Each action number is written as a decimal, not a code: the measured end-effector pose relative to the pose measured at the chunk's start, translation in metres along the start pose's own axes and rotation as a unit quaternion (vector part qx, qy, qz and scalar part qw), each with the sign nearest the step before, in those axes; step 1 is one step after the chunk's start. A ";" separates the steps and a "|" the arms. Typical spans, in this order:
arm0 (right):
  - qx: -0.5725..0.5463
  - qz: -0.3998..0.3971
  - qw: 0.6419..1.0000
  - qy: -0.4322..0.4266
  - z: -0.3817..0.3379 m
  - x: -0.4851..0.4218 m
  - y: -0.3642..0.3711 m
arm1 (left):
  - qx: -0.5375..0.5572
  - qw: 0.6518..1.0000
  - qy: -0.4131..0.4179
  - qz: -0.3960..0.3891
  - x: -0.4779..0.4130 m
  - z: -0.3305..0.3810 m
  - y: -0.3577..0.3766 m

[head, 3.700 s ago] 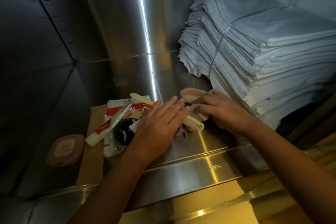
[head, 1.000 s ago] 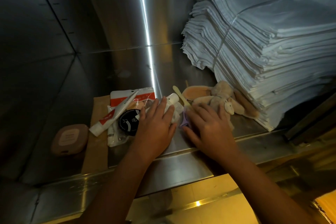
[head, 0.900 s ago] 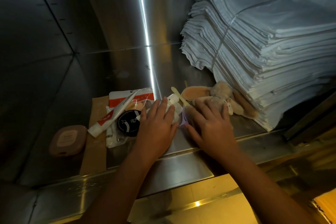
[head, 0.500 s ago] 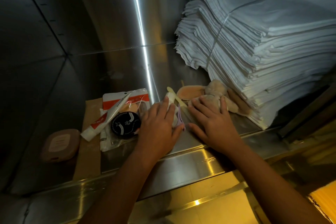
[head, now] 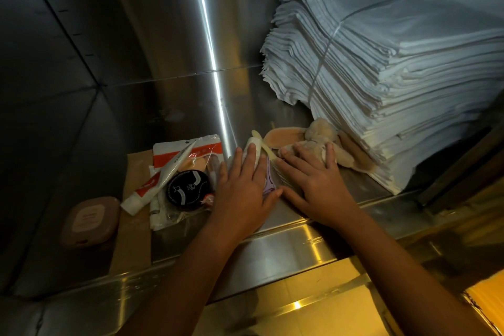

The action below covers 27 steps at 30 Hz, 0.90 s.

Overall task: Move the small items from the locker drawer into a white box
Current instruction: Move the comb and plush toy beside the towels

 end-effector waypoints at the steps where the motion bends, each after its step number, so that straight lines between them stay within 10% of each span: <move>1: -0.003 0.002 1.000 0.002 0.000 0.000 0.000 | 0.002 1.000 0.001 0.003 0.000 0.000 -0.001; 27: -0.117 0.061 0.990 0.044 -0.030 0.012 -0.029 | 0.066 0.995 -0.056 0.053 0.036 0.006 -0.033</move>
Point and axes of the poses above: each hand's wrist, its own x-axis away from the middle knuckle, its own y-axis out of the palm, z = x × y, the point moved 3 cm from there along -x, towards the middle knuckle, and after that the axes turned 7 degrees about y, right-handed, at the moved point
